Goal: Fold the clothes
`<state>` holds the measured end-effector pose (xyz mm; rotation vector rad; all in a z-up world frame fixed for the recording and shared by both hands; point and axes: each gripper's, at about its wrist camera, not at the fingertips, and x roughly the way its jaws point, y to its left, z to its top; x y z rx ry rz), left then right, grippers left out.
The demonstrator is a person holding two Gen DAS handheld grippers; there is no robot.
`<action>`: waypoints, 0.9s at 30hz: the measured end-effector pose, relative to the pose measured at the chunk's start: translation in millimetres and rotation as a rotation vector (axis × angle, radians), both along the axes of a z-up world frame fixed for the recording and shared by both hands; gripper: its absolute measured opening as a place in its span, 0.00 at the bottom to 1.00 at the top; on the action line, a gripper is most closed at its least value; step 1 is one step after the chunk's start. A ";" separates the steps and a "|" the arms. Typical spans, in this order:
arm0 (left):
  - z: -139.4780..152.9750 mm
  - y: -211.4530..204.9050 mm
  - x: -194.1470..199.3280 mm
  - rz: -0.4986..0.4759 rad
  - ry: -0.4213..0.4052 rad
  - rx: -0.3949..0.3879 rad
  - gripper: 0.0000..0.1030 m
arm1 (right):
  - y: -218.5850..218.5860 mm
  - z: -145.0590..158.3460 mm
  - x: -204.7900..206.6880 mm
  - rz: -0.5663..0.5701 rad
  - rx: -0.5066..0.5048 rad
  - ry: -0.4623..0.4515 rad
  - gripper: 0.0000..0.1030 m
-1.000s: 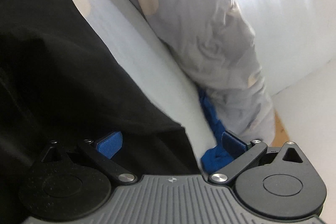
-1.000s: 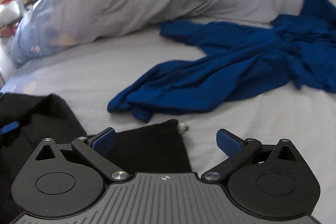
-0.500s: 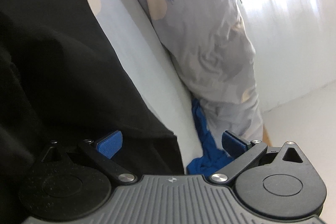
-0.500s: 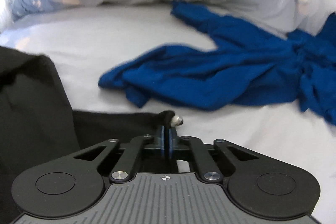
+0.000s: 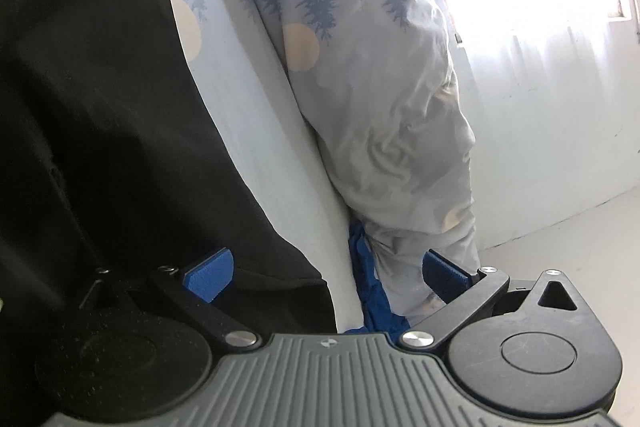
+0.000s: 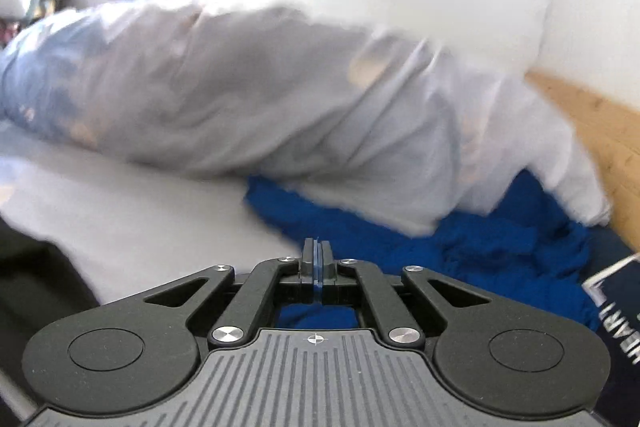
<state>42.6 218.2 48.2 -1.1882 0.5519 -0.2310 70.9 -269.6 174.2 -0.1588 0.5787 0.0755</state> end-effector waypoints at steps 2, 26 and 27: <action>0.4 1.4 0.5 -0.001 0.008 0.000 1.00 | 4.4 -12.3 3.1 0.060 0.020 0.083 0.01; -49.1 3.3 36.5 -0.017 0.219 -0.258 0.93 | 60.5 -72.3 10.7 0.181 0.135 0.222 0.80; -52.4 5.5 34.8 0.001 0.237 -0.276 0.84 | 67.1 -70.8 9.8 0.219 0.149 0.223 0.80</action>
